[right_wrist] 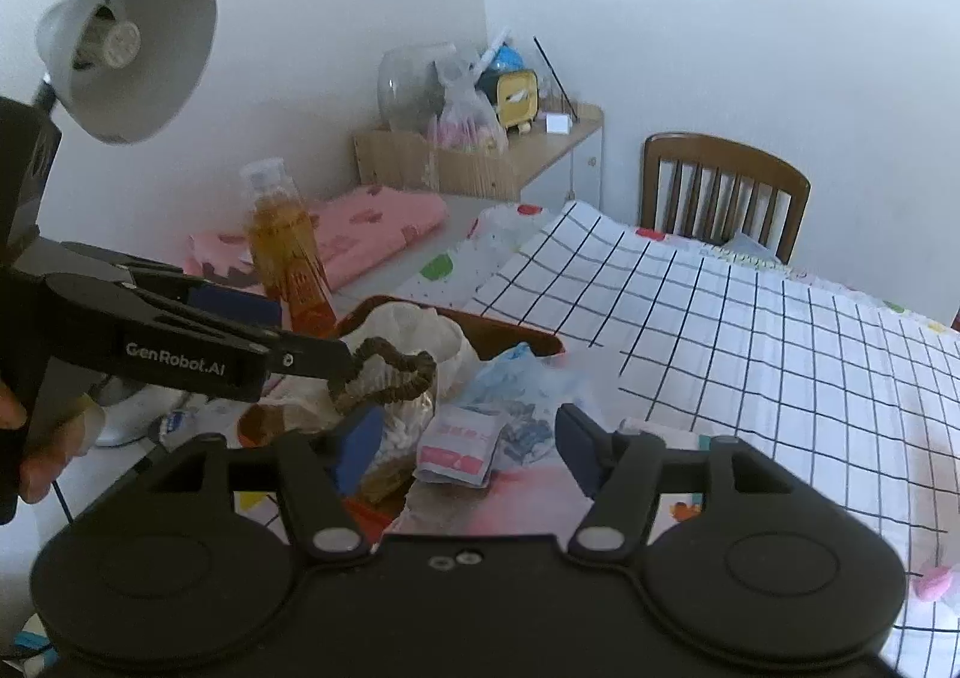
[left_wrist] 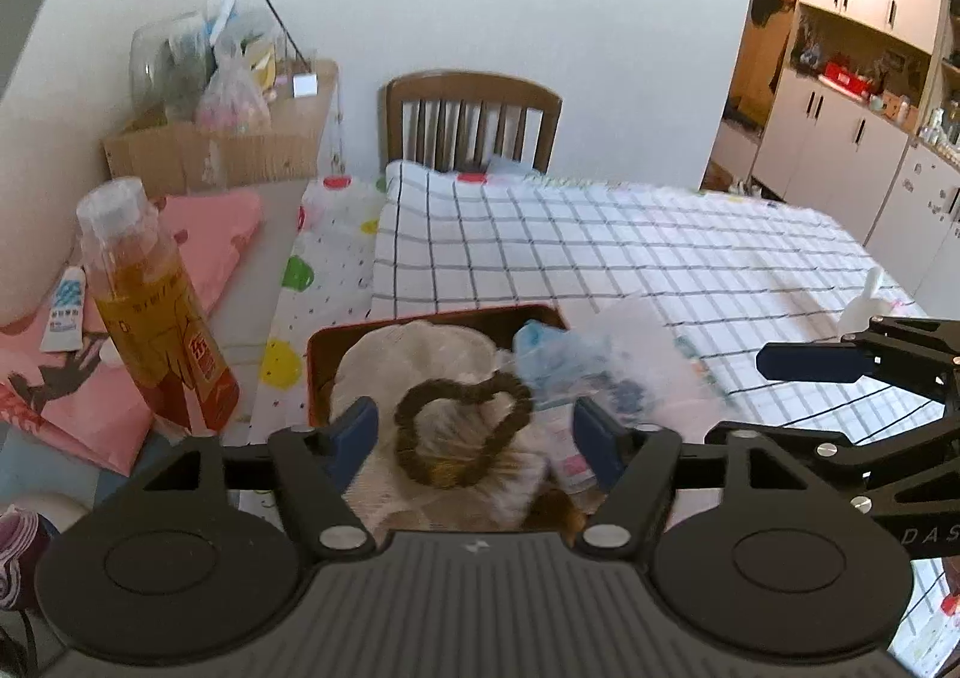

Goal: Organize soft objects
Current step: 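Open the left gripper over the tin while the right gripper releases the pink packet inside, then lift both open grippers away from the tin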

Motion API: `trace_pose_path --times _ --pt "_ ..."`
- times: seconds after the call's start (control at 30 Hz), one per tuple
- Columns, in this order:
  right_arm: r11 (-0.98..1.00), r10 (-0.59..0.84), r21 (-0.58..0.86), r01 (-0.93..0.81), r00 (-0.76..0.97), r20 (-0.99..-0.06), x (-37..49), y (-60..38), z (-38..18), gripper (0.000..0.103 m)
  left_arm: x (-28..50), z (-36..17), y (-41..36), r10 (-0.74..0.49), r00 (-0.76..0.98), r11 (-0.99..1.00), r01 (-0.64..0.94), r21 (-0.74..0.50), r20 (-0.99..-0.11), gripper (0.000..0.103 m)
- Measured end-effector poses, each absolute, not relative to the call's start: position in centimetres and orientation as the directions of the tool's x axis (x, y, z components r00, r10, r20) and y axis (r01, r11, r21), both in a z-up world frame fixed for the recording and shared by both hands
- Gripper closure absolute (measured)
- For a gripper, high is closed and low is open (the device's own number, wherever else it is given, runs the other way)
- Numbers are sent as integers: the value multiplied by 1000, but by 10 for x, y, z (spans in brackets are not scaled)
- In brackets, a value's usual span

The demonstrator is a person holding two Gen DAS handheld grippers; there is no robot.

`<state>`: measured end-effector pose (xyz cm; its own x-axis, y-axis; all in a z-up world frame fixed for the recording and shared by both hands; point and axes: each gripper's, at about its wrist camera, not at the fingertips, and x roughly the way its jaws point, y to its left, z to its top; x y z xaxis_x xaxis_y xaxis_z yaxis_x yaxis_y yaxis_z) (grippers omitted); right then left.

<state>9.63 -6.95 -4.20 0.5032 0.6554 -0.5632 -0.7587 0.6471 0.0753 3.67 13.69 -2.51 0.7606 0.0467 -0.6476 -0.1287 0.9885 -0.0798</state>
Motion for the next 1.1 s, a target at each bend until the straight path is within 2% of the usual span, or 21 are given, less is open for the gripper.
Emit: trace_pose_path --times 0.23,0.3,0.47,0.6,0.7,0.83,0.93,1.1 --pt "629 694 111 -769 492 -526 90 -104 -28 28 21 -8 105 84 782 982 -170 -82 -617 24" --pt "621 704 114 -775 488 -516 87 -114 -25 24 16 -6 98 82 787 979 -178 -99 -612 18" --pt "614 722 138 -777 483 -495 85 -138 -20 16 4 0 76 99 801 973 -202 -111 -590 18" --pt "613 733 149 -776 489 -472 82 -157 -16 9 -4 4 55 140 812 975 -213 -65 -567 10" --pt "610 743 153 -777 494 -451 80 -167 -14 0 -11 6 42 137 826 976 -206 -66 -547 9" --pt "607 752 162 -778 497 -432 80 -180 -13 0 -17 7 28 140 833 974 -213 -76 -535 8" --pt "600 761 173 -781 491 -424 81 -188 -13 0 -22 9 19 157 842 972 -224 -70 -516 0" --pt "597 766 179 -782 490 -415 81 -200 -13 0 -25 13 7 165 853 969 -233 -79 -494 0"
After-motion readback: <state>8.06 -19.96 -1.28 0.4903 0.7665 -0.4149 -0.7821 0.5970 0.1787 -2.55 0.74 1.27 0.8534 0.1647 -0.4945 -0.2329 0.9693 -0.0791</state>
